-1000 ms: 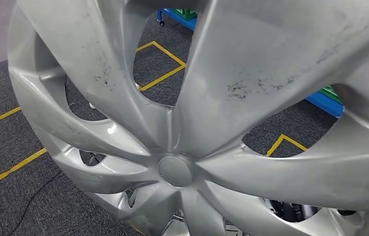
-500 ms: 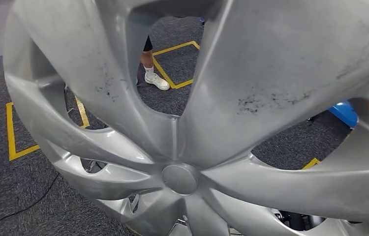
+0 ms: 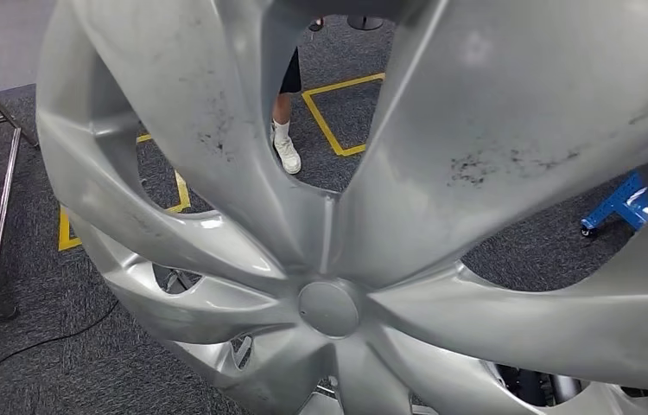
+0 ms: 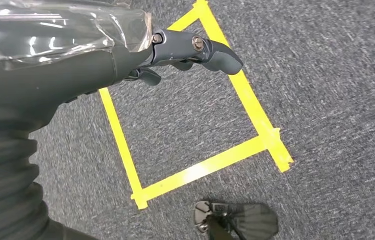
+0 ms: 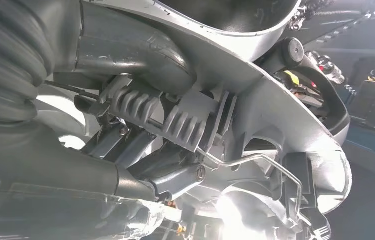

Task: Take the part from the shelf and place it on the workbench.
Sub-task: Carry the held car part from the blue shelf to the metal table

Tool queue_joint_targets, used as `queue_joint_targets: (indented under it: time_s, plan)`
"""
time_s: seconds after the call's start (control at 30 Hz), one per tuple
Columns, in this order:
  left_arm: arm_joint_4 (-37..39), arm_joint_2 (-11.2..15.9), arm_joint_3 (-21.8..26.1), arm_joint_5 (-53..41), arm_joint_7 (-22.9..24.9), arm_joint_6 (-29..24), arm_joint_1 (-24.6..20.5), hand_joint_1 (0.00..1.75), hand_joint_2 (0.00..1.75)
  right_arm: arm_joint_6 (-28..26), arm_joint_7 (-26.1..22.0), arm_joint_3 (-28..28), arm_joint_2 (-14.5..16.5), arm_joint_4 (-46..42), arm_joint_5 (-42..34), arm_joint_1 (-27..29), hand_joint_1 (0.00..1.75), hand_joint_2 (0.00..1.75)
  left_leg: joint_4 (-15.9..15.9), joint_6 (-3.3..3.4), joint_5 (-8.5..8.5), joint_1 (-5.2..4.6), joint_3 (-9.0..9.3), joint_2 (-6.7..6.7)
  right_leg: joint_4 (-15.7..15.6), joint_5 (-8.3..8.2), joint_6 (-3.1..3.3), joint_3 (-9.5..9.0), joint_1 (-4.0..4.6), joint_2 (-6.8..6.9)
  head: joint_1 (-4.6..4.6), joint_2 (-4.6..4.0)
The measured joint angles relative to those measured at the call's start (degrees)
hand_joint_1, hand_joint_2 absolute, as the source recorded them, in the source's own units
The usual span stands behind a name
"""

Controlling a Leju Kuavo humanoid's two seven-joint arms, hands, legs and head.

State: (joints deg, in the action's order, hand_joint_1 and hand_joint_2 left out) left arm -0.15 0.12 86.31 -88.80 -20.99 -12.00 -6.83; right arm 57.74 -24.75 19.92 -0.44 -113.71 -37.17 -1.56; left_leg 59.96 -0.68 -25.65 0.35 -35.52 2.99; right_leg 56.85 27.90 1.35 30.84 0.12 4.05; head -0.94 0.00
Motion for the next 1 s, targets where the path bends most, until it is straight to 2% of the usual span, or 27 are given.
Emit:
queue_joint_targets:
  time_s: [0.03,0.07,0.13,0.17,0.2,0.27,0.33,0.37,0.4,0.47,0.5,0.53,0.57,0.6,0.67,0.73,0.8,0.87,0.9,0.93,0.97,1.0]
  plan:
    - [0.0,-0.03,0.0,0.0,0.04,0.03,0.06,0.0,1.75,0.02,-0.06,-0.08,0.02,-0.03,0.0,0.1,1.75,1.75,-1.84,0.24,0.35,-0.21,1.0,0.68,0.01,0.18,-0.24,-0.13,0.18,0.4,0.05,0.0]
    - [0.0,-0.06,0.0,0.0,0.1,0.06,0.19,0.0,1.75,0.03,-0.09,-0.14,0.03,-0.05,0.04,0.19,1.75,1.75,-2.4,0.47,0.23,-0.43,1.2,0.69,-0.01,0.32,-0.49,-0.21,0.31,0.84,0.13,0.0]
    - [0.01,-0.15,0.0,0.0,0.26,0.08,0.64,0.0,1.75,0.0,0.04,-0.22,0.06,-0.09,0.2,0.27,1.75,1.75,-2.76,1.03,0.44,-0.39,1.36,-0.56,0.04,0.64,-0.96,-0.35,0.23,1.42,0.2,0.01]
    - [0.01,-0.26,0.0,0.0,0.33,0.07,0.84,0.0,1.75,-0.03,0.33,-0.25,0.07,-0.11,0.33,0.27,1.75,1.75,-3.07,1.39,0.63,-0.26,1.62,-1.18,0.68,1.08,-1.15,-0.14,0.1,0.69,0.26,0.01]
    - [0.02,-0.36,0.0,0.0,0.39,0.07,0.91,0.0,1.75,-0.07,0.72,-0.28,0.04,-0.14,0.47,0.28,1.75,1.75,-3.37,1.75,0.84,-0.1,1.9,-1.79,2.36,1.94,-1.21,0.59,-0.02,-0.48,0.32,0.01]
    - [0.02,-0.61,0.0,0.0,0.46,0.07,0.77,0.0,1.75,-0.1,1.5,-0.37,-0.09,-0.16,0.74,0.38,1.75,1.75,-3.6,2.15,1.07,0.06,2.09,-3.17,9.36,4.84,-1.07,4.04,-0.29,-3.09,0.61,0.0]
    - [0.02,-0.83,0.0,0.0,0.5,0.08,0.7,0.0,1.75,-0.11,1.85,-0.45,-0.28,-0.13,0.9,0.49,1.75,1.75,-3.58,2.2,1.08,0.06,2.03,-4.73,16.56,7.01,-1.24,7.94,-0.51,-3.76,0.76,0.0]
    - [0.02,-0.96,0.0,-0.01,0.53,0.14,0.72,0.0,1.75,-0.12,1.93,-0.5,-0.37,-0.12,0.95,0.52,1.75,1.75,-3.55,2.18,1.06,0.09,2.05,-5.54,17.51,6.86,-1.63,8.7,-0.66,-3.83,0.75,0.0]
    - [0.02,-1.12,0.0,-0.01,0.56,0.25,0.73,0.0,1.75,-0.12,2.02,-0.56,-0.44,-0.11,0.98,0.52,1.75,1.75,-3.5,2.12,1.04,0.15,2.1,-6.34,15.96,5.75,-2.19,8.25,-0.86,-3.92,0.76,0.0]
    - [0.02,-1.51,0.0,-0.02,0.59,0.49,0.61,0.0,1.75,-0.14,2.32,-0.64,-0.56,-0.09,1.05,0.36,1.75,1.75,-3.19,1.75,0.87,0.27,2.13,-7.9,8.07,2.18,-3.37,4.96,-1.5,-4.99,0.79,0.0]
    - [0.02,-1.69,0.0,-0.02,0.61,0.53,0.49,0.0,1.75,-0.21,2.58,-0.64,-0.6,-0.08,1.05,0.21,1.75,1.75,-2.9,1.42,0.71,0.25,2.02,-8.59,4.6,0.74,-3.45,3.38,-1.71,-5.59,0.78,0.0]
    - [0.02,-1.84,0.0,-0.02,0.62,0.45,0.37,0.0,1.75,-0.31,2.85,-0.64,-0.64,-0.07,1.01,0.03,1.75,1.75,-2.66,1.05,0.58,0.22,1.84,-9.11,2.38,-0.12,-3.2,2.37,-1.75,-6.03,0.78,0.0]
    - [0.02,-1.97,0.0,-0.02,0.63,0.33,0.28,0.0,1.75,-0.42,3.15,-0.63,-0.69,-0.05,0.95,-0.16,1.75,1.75,-2.52,0.68,0.52,0.23,1.64,-9.5,1.6,-0.43,-2.69,2.01,-1.6,-6.2,0.77,0.0]
    - [0.02,-2.08,0.0,-0.02,0.64,0.2,0.25,0.0,1.75,-0.51,3.37,-0.62,-0.72,-0.04,0.87,-0.33,1.75,1.75,-2.49,0.36,0.51,0.32,1.46,-9.8,1.61,-0.55,-2.07,1.93,-1.35,-5.81,0.76,0.0]
    - [0.02,-2.23,0.0,-0.02,0.64,0.05,0.27,0.0,1.75,-0.57,3.62,-0.62,-0.75,-0.04,0.75,-0.6,1.75,1.75,-2.49,-0.1,0.5,0.63,1.3,-10.09,1.52,-0.73,-1.37,1.91,-1.31,-5.24,0.76,0.0]
    - [0.02,-2.31,0.0,-0.02,0.64,-0.01,0.26,0.0,1.75,-0.57,3.64,-0.62,-0.76,-0.04,0.65,-0.78,1.75,1.75,-0.63,-0.4,-0.68,0.62,0.41,-8.07,1.38,-0.77,-0.79,1.77,-1.4,-4.58,0.62,0.0]
    - [0.02,-2.32,0.0,-0.02,0.64,-0.08,0.14,0.0,1.75,-0.56,3.62,-0.63,-0.77,-0.04,0.48,-0.85,1.75,1.75,5.68,-0.61,-3.92,0.5,-2.64,-4.89,1.37,-0.59,-0.28,1.67,-1.05,-3.66,0.42,0.0]
    - [0.02,-2.3,0.0,-0.02,0.64,-0.14,0.09,0.0,1.75,-0.56,3.59,-0.64,-0.79,-0.03,0.34,-0.85,1.75,1.75,13.2,-0.66,-6.86,0.51,-6.39,-3.69,1.37,-0.41,0.05,1.66,-0.61,-2.47,0.32,0.0]
    - [0.02,-2.3,0.0,-0.02,0.64,-0.2,0.11,0.0,1.75,-0.55,3.56,-0.64,-0.79,-0.01,0.32,-0.85,1.75,1.75,14.74,-0.57,-7.01,0.49,-7.24,-3.56,1.38,-0.32,0.17,1.63,-0.42,-1.83,0.31,0.0]
    - [0.02,-2.29,0.0,-0.02,0.64,-0.31,0.14,0.0,1.75,-0.53,3.52,-0.64,-0.79,0.01,0.33,-0.86,1.75,1.75,13.97,-0.39,-6.11,0.42,-6.92,-3.44,1.38,-0.23,0.28,1.57,-0.22,-1.22,0.31,0.0]
    - [0.02,-2.24,0.0,-0.02,0.63,-0.51,0.15,0.0,1.75,-0.5,3.44,-0.64,-0.79,0.02,0.43,-0.89,1.75,1.75,10.96,-0.05,-4.4,0.27,-5.4,-3.07,1.38,-0.12,0.4,1.45,-0.04,-0.63,0.31,0.0]
    - [0.01,-2.12,0.0,0.04,0.62,-0.75,0.13,0.0,1.75,-0.47,3.3,-0.64,-0.79,0.03,0.61,-0.94,1.75,1.75,6.65,0.52,-2.58,-0.14,-3.16,-1.73,1.37,0.0,0.46,1.29,0.12,-0.08,0.32,0.0]
